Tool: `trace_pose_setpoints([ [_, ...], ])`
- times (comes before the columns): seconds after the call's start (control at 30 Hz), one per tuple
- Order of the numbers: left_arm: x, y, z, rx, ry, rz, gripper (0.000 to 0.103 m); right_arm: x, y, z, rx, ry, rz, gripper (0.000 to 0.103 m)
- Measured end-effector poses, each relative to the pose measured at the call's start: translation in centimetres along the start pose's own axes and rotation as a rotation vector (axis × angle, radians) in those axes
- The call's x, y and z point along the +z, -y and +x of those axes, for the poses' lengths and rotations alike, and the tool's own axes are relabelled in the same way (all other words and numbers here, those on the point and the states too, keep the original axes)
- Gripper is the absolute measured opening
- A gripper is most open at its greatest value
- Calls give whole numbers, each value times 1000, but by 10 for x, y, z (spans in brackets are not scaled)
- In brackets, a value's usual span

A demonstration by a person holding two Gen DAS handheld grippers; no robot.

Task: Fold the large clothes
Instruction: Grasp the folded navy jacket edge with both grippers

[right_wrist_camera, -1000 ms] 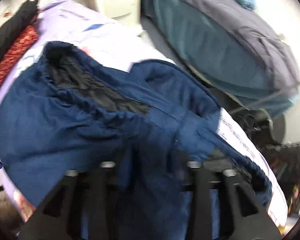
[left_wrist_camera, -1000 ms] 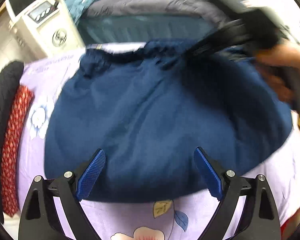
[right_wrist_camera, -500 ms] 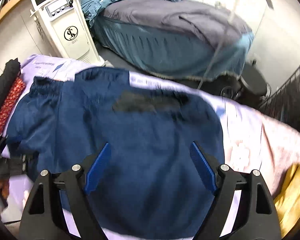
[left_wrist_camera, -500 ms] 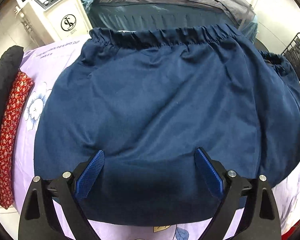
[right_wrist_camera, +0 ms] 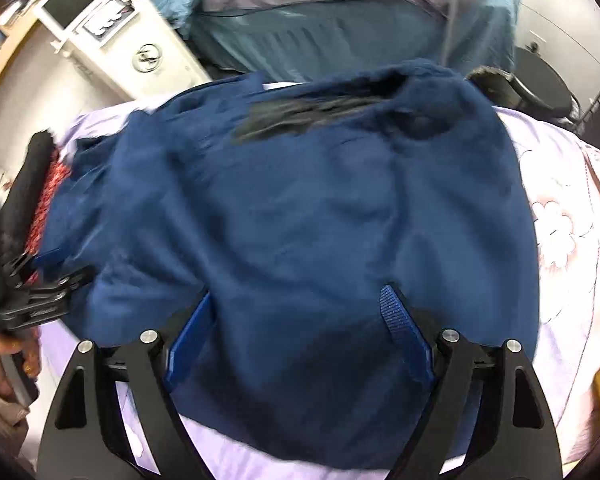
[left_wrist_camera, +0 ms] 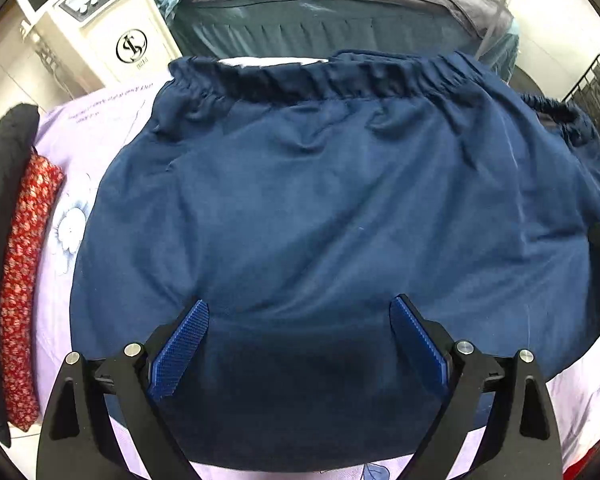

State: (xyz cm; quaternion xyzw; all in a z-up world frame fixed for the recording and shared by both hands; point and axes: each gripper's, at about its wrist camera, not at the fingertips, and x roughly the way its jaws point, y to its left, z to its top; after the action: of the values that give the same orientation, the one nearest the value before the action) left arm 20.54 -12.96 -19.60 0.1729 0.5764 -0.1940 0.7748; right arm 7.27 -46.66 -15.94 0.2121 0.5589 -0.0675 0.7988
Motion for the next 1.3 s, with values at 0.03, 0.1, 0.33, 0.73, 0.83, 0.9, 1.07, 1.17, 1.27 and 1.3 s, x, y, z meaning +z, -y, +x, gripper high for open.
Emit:
trace_pose_setpoints([
  [0.03, 2, -4, 2, -15, -10, -8, 91, 3, 2, 4, -20, -5, -16, 85],
  [0.1, 5, -7, 6, -16, -22, -7, 92, 6, 3, 8, -25, -15, -27, 88],
  [0.33, 10, -1, 27, 17, -57, 16, 97, 6, 0, 38, -113, -95, -35, 97],
  [0.73, 19, -2, 53, 36, -75, 39, 99, -1, -19, 59, -229, -108, -66, 99],
  [0.83, 21, 2, 54, 52, -73, 37, 99, -1, -21, 61, -256, -109, -62, 99],
  [0.9, 22, 5, 52, 42, -75, 36, 98, -5, -21, 60, -255, -117, -54, 99],
  [1.07, 17, 0, 20, -9, -56, 8, 97, -3, -24, 26, -138, -73, -21, 98],
  [1.17, 10, -17, -14, -61, 35, -32, 97, -19, -21, -13, -91, 22, -69, 98],
  [1.27, 7, -43, -38, -61, 100, -78, 97, -33, 3, -47, -78, 94, -47, 98],
  [1.3, 5, -53, -44, -49, 106, -92, 97, -37, 20, -60, -67, 113, -3, 98],
])
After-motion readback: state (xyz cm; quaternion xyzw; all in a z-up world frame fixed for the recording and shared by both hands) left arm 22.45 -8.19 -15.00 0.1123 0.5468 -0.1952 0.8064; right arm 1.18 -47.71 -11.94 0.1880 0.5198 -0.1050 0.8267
